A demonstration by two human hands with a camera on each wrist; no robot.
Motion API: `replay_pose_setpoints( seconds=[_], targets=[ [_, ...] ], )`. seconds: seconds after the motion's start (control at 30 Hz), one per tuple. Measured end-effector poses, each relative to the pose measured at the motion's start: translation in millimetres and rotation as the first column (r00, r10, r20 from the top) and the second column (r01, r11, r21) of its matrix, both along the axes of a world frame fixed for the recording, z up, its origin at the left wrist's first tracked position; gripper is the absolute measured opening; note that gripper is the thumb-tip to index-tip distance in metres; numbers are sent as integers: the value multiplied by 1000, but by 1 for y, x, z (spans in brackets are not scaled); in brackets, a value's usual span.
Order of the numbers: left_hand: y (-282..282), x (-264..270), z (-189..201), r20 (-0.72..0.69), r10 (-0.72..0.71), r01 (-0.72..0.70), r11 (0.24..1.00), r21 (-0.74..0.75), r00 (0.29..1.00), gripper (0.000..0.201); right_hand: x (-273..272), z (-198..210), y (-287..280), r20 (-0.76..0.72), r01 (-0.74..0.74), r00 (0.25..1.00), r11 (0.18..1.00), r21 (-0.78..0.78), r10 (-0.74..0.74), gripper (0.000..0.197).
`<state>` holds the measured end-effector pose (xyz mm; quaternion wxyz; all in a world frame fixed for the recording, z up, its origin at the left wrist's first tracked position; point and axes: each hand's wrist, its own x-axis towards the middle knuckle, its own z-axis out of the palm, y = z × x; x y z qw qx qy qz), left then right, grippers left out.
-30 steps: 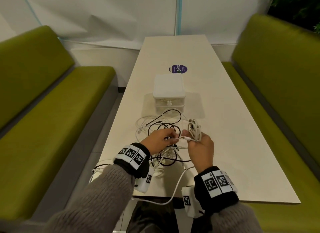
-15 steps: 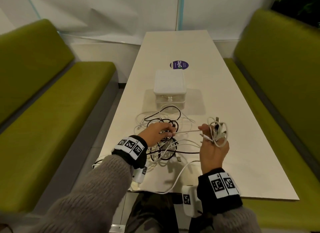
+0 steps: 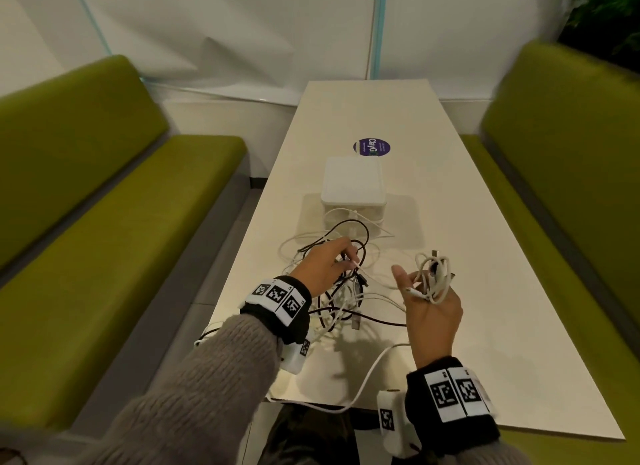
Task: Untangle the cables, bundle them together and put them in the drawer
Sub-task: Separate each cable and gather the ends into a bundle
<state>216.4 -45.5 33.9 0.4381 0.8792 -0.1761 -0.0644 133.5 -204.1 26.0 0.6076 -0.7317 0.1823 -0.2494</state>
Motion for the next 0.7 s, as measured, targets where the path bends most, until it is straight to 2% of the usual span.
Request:
replay_pose_setpoints(
  seconds=[0.1,0.17,0.33,0.53,0.7],
  targets=[
    [-3,-1,2,30,27,-27,1000,-6,999,14,2,0,6,-117,-100,989,995,-26,96,46],
    [-6,-1,3,70,4,-5,1000,8,998,13,6,-1,9,-209,-169,966,984,-58,153,49],
    [-10,-1,1,102,-17,18,1000,-5,995,22,12,5,12,-305,-300,919,945,-129,250,33],
    [-15,-8,3,181,-14,16,1000,-11,983,28,16,9,12,-370,-329,890,937,-121,265,31],
    [-17,-16,4,239,-62,35,993,116,969,12,21,5,5,-386,-370,872,922,-114,302,33]
  ],
)
